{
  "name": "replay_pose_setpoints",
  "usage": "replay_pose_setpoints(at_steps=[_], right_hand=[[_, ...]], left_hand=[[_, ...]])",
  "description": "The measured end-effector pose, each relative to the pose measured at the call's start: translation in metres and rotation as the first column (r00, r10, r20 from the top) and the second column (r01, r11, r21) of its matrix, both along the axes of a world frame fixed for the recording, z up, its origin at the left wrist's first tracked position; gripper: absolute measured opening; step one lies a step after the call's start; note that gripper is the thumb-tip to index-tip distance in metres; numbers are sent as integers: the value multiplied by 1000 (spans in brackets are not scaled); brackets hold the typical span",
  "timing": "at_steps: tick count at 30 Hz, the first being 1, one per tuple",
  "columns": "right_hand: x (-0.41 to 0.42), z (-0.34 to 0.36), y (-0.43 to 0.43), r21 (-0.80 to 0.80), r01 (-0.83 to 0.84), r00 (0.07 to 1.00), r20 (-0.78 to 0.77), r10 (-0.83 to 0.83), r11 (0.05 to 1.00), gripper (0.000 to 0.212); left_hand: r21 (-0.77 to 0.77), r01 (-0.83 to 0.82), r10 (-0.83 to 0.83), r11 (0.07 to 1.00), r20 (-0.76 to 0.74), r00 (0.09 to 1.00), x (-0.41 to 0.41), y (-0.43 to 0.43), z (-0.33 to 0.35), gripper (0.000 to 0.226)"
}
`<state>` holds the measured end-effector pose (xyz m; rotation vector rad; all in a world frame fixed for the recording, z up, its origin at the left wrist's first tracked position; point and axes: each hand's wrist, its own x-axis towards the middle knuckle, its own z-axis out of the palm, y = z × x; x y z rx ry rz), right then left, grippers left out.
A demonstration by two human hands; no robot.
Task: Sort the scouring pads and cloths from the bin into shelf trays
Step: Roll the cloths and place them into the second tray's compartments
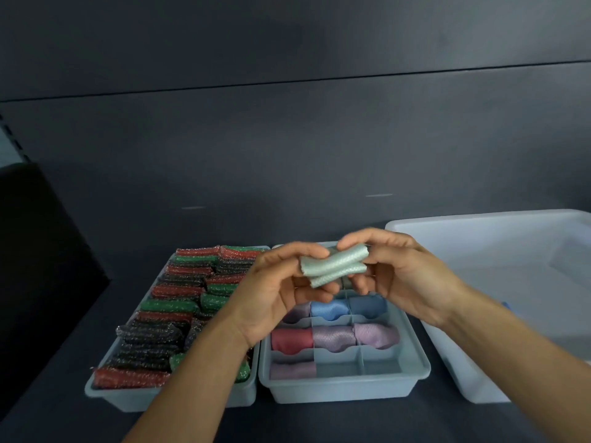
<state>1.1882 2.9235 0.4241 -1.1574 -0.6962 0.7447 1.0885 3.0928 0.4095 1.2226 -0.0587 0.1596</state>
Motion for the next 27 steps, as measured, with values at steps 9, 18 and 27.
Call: replay_pose_setpoints(at_steps=[9,18,27], right_hand=[[-4,-26,-11,-531,209,749,627,215,821,25],[-5,-61,-9,-736,299,613,635,469,607,30],[40,-15,-44,-368,576,659,738,-148,729,12]], left_hand=[[783,161,32,600,-225,974,2,5,-34,26],[944,291,-10,154,-293,956,11,-12,-51,14],[915,164,-66,-369,-202,977,18,-35,-54,16]])
